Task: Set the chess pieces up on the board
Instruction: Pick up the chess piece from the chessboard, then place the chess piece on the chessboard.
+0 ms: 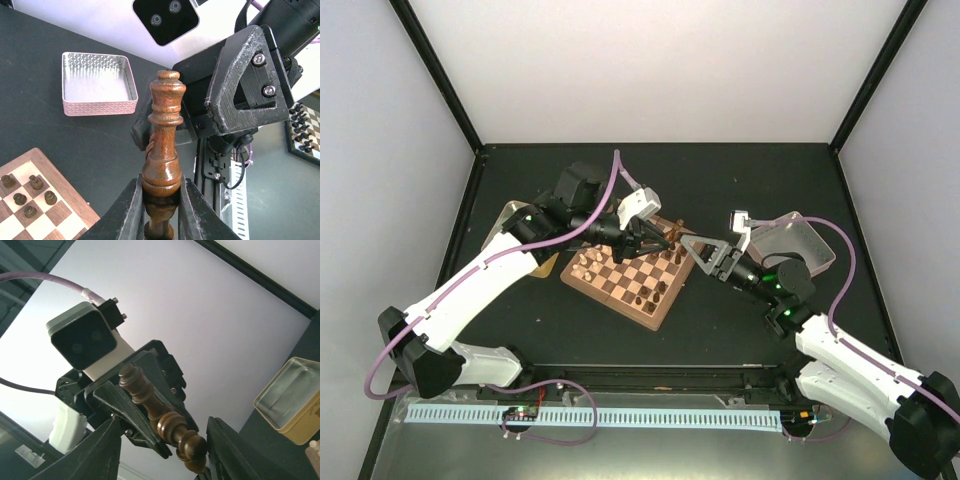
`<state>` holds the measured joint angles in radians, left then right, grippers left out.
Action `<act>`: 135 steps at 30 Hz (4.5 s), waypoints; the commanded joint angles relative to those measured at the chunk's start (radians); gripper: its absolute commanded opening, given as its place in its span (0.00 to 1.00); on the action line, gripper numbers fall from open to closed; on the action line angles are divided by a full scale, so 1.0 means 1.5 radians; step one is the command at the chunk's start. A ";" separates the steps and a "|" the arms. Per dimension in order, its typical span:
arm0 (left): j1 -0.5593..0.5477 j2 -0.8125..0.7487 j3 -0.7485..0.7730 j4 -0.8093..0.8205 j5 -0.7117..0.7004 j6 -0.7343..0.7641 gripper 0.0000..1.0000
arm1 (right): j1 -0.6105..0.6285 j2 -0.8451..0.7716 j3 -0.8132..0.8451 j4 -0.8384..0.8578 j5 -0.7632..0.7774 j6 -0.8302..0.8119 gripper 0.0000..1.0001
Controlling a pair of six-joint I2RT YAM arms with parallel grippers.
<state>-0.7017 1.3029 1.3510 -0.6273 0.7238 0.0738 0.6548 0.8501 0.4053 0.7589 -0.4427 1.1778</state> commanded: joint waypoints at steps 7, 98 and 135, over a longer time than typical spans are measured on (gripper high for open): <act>0.001 -0.008 0.005 0.034 0.028 -0.010 0.12 | -0.002 -0.008 0.014 0.028 -0.011 -0.002 0.29; 0.029 -0.267 -0.243 -0.041 -0.489 -0.182 0.12 | 0.099 0.636 0.719 -1.014 0.378 -0.508 0.38; 0.027 -0.128 -0.208 0.043 -0.111 -0.098 0.17 | -0.005 0.288 0.411 -0.652 -0.234 -0.396 0.14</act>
<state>-0.6666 1.1221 0.9993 -0.5900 0.5327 -0.0887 0.6510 1.2877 1.0325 -0.2665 -0.7521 0.5537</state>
